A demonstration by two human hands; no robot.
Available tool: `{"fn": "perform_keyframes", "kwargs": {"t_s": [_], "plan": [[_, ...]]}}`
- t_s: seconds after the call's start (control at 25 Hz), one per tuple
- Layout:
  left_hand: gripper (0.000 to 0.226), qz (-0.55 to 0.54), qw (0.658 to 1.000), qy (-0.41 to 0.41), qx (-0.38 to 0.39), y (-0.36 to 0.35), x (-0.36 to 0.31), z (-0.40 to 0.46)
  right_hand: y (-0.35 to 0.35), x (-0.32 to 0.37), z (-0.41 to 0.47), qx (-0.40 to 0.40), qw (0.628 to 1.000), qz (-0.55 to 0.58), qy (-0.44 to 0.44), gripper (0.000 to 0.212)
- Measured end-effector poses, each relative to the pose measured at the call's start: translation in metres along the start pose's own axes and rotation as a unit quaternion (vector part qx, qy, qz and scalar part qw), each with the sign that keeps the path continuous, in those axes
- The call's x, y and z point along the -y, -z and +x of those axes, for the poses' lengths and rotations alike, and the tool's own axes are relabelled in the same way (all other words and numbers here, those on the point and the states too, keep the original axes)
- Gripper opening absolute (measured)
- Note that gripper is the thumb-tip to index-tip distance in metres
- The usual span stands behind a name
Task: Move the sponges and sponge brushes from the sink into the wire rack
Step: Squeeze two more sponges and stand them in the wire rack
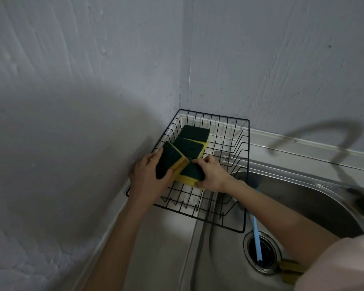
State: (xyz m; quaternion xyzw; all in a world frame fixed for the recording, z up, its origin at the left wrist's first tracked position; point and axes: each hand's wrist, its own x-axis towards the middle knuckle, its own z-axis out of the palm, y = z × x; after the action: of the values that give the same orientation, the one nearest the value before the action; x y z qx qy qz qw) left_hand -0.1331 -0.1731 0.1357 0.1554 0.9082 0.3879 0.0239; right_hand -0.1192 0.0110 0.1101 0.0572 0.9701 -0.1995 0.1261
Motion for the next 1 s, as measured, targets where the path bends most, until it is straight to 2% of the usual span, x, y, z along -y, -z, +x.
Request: {"fn": "perform_keyframes", "kwargs": {"t_s": [0.36, 0.56, 0.8, 1.0], "plan": [[0.060, -0.012, 1.000, -0.003, -0.019, 0.000, 0.002, 0.000, -0.004, 0.004, 0.001, -0.005, 0.998, 0.059, 0.008, 0.073], [0.064, -0.013, 1.000, -0.008, -0.019, 0.002, 0.003, -0.002, -0.017, 0.016, 0.013, -0.049, 0.993, 0.106, -0.019, 0.070], [0.071, -0.008, 1.000, -0.004, -0.015, 0.002, 0.004, -0.001, -0.025, 0.015, 0.024, -0.095, 0.991, 0.091, -0.033, 0.065], [0.069, -0.010, 1.000, -0.002, -0.005, 0.000, 0.007, -0.001, -0.022, 0.015, 0.023, -0.086, 0.992, 0.093, -0.022, 0.067]]}}
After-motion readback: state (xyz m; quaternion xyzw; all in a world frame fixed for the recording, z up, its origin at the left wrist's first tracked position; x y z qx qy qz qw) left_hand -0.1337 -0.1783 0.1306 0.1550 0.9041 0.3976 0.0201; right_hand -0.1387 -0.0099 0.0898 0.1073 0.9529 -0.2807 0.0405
